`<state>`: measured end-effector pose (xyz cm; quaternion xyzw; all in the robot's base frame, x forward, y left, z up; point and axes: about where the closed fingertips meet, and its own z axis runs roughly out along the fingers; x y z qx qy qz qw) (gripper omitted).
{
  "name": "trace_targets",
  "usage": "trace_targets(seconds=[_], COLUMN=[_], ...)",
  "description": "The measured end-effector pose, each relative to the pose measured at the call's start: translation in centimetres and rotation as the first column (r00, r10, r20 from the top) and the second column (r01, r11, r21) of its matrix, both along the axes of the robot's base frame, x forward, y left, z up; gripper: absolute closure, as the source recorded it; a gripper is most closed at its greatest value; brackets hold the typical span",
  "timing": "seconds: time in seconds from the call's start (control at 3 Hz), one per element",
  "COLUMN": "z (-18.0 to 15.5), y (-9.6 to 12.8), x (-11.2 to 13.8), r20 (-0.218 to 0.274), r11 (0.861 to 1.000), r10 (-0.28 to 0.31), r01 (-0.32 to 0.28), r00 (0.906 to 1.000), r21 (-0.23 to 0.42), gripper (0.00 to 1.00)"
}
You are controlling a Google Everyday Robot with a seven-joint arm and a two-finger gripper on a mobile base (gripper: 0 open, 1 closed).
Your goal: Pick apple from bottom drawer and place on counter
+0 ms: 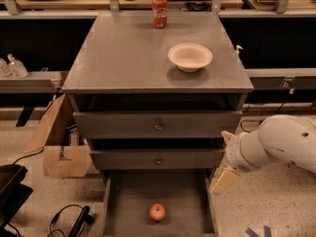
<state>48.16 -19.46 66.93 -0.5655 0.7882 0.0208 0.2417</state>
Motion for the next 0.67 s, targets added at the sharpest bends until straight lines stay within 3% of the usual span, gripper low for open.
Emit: trace_targets(seconds=[0.33,0.67], z=[-2.6,-8.9], y=[1.0,2.2], x=[0.0,0.1], r20=[-0.002,0.022], r11=[0.998,0.982], r10=[0.025,0.059], r01=[-0.025,-0.062], r00=[0.9997,0.998], r21=[0.065,0.18], gripper=[0.0,0.0])
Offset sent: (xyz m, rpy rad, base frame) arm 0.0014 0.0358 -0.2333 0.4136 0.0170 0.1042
